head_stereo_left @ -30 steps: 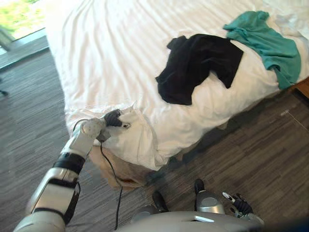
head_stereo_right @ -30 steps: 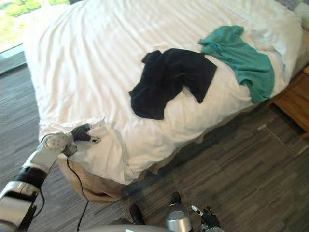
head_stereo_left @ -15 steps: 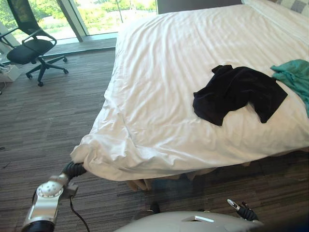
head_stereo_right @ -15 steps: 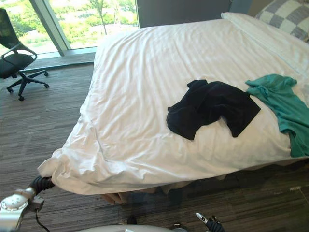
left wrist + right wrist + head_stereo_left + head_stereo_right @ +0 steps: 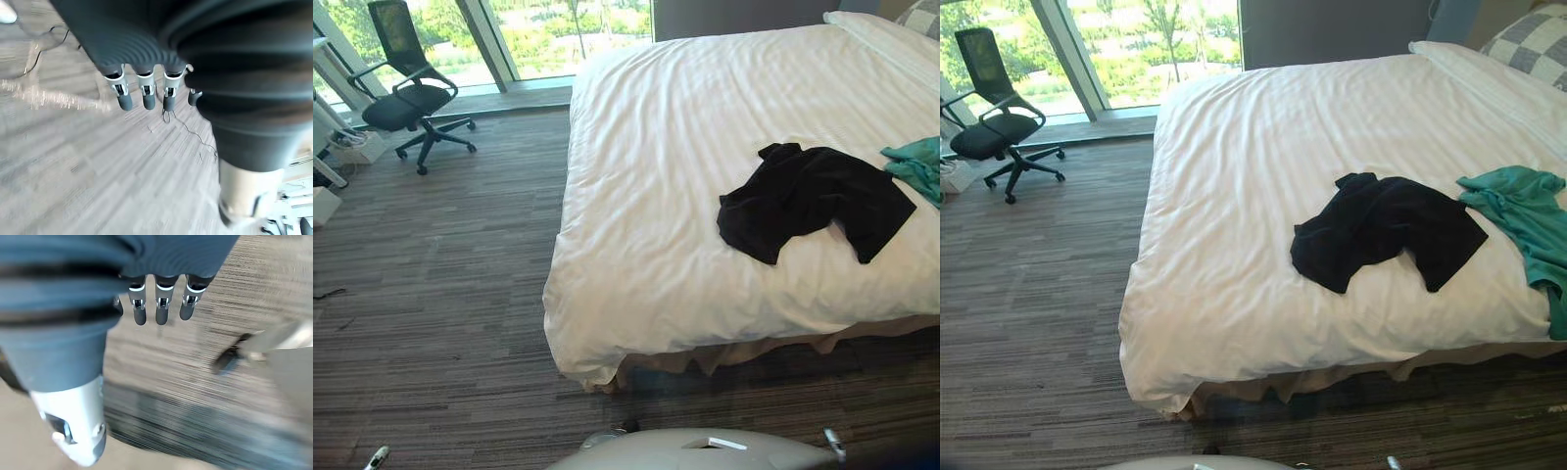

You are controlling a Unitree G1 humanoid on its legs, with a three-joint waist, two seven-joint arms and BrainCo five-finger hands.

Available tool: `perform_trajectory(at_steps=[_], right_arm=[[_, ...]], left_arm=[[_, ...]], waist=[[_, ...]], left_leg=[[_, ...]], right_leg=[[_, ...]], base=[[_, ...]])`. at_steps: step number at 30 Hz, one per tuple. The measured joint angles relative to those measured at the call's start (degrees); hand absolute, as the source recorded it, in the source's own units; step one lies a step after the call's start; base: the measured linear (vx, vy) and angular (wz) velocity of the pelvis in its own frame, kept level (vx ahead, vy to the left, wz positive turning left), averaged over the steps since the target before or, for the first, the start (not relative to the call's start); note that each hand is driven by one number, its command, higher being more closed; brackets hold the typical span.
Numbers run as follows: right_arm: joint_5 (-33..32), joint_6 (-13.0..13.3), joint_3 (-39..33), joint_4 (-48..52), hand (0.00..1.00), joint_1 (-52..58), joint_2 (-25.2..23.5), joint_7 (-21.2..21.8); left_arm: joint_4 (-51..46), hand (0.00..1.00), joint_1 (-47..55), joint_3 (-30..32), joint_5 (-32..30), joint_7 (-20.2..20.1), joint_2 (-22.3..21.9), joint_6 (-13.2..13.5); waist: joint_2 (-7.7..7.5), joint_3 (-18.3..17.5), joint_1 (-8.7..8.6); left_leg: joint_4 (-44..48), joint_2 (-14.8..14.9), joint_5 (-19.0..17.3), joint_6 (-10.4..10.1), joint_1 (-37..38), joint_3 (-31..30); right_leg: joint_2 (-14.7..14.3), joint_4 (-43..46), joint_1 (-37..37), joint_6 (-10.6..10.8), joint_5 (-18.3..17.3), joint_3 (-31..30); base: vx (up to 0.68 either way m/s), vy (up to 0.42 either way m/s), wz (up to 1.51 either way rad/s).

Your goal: Tidy the bed and pick cloth on bed and put in laundry

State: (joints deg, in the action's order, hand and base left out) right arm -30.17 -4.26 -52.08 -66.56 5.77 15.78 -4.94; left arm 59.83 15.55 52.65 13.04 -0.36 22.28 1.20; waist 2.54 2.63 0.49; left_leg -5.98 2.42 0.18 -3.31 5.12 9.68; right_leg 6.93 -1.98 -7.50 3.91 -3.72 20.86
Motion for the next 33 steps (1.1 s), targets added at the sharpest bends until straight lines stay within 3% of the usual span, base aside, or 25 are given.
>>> perform_trajectory(at_steps=[2, 5, 8, 10, 13, 14, 17, 20, 25, 29, 33], right_arm=[[0.1, 1.0, -2.2, 0.0, 0.0, -2.6, 3.4, -0.4], [1.3, 4.3, -0.3, 4.3, 0.0, -7.7, 8.2, -0.4], [2.4, 5.4, 8.0, 14.2, 0.0, -11.6, 12.1, 1.0], [4.7, 7.1, 16.7, 26.3, 0.0, -13.2, 14.3, 4.1], [6.8, 7.8, 24.4, 36.3, 0.0, -15.7, 14.6, 9.0], [7.4, 8.0, 29.2, 40.8, 1.0, -16.9, 14.5, 11.6], [9.1, 7.7, 41.2, 47.4, 1.0, -22.2, 14.3, 17.4], [9.1, 7.1, 52.1, 47.3, 1.0, -29.8, 13.6, 23.6], [9.0, 6.2, 67.5, 47.1, 1.0, -41.2, 6.6, 30.9], [9.0, 3.7, 76.6, 47.0, 1.0, -47.3, 0.5, 31.8], [9.0, 0.8, 83.0, 46.2, 1.0, -54.0, -8.1, 27.7]], left_arm=[[0.0, 0.0, -0.2, -2.7, 1.3, -0.4, -1.8, 0.3], [-0.8, 0.0, -1.0, -12.1, 3.3, -1.0, -5.1, 0.3], [-4.6, 0.0, -0.9, -20.2, 5.7, -0.9, -9.0, 0.2], [-7.9, 0.0, -0.9, -26.6, 6.9, -0.5, -11.6, -0.5], [-9.7, 0.0, -0.8, -30.1, 8.9, -0.5, -13.1, -1.1], [-10.4, 0.0, -0.8, -31.8, 9.2, -0.5, -13.4, -1.9], [-11.5, 0.0, -0.9, -35.2, 10.0, -0.6, -14.8, -2.4], [-11.5, 0.0, -0.8, -38.7, 10.1, -0.6, -15.3, -3.1], [-11.2, 0.0, -0.8, -40.8, 10.1, -1.9, -15.5, -3.2], [-11.0, 0.0, -0.8, -41.7, 10.2, -3.6, -16.2, -2.5], [-10.7, 0.0, -3.3, -43.1, 10.1, -4.6, -14.5, -0.6]], waist=[[-0.64, -0.4, -0.17], [-2.55, -1.4, -1.12], [-3.14, -1.0, -1.04], [-3.54, -0.4, -1.19], [-3.82, 0.0, -1.22], [-3.84, 0.3, -1.14], [-3.83, 1.6, -0.7], [-4.22, 1.9, 0.74], [-5.57, 3.0, 3.75], [-6.6, 3.9, 6.84], [-8.5, 9.6, 10.16]], left_leg=[[0.0, 0.3, 0.1, 0.1, 0.0, 0.9], [0.0, 0.4, 0.3, 0.2, 0.1, 1.3], [0.0, 0.5, 0.3, 0.1, 0.8, 2.4], [0.0, 0.5, 0.3, 0.1, 0.9, 2.5], [0.0, 0.5, 0.3, 0.1, 1.0, 2.6], [0.0, 0.6, 0.3, 0.1, 1.0, 2.6], [0.0, 0.6, 0.3, 0.1, 1.2, 2.4], [0.1, 0.6, 0.3, 0.1, 1.2, 2.2], [0.3, 0.5, 0.9, -0.1, 1.3, -0.8], [0.3, 0.4, 1.7, -0.1, 0.2, -3.4], [0.1, 0.1, 3.5, -0.2, -2.7, -8.7]], right_leg=[[-0.3, 0.0, 0.2, -0.3, 0.4, -1.0], [-0.6, 0.3, 0.4, -0.4, 0.6, -1.5], [-0.6, 0.9, 0.8, -0.5, 0.5, -2.8], [-0.5, 1.1, 0.9, -0.5, 0.5, -2.9], [-0.3, 1.1, 0.9, -0.6, 0.4, -2.9], [-0.3, 1.1, 0.9, -0.6, 0.4, -2.9], [-0.2, 1.1, 0.8, -0.6, 0.4, -2.8], [-0.1, 1.1, 0.6, -0.6, 0.4, -2.4], [0.1, 0.9, -1.3, -0.6, 0.4, 0.6], [0.0, 0.9, -1.8, -0.7, 0.4, 3.3], [0.1, 2.4, -1.7, -1.2, -1.3, 8.5]], base=[[0.01, 0.005, -0.21], [0.03, 0.001, -0.12], [0.01, 0.015, -0.25], [0.0, 0.004, -0.04], [0.0, 0.0, 0.0], [0.03, 0.004, 0.03], [0.01, 0.0, 0.01], [0.02, 0.004, 0.07], [0.01, -0.009, 0.3], [-0.04, -0.021, 0.46], [-0.12, -0.048, 0.66]])
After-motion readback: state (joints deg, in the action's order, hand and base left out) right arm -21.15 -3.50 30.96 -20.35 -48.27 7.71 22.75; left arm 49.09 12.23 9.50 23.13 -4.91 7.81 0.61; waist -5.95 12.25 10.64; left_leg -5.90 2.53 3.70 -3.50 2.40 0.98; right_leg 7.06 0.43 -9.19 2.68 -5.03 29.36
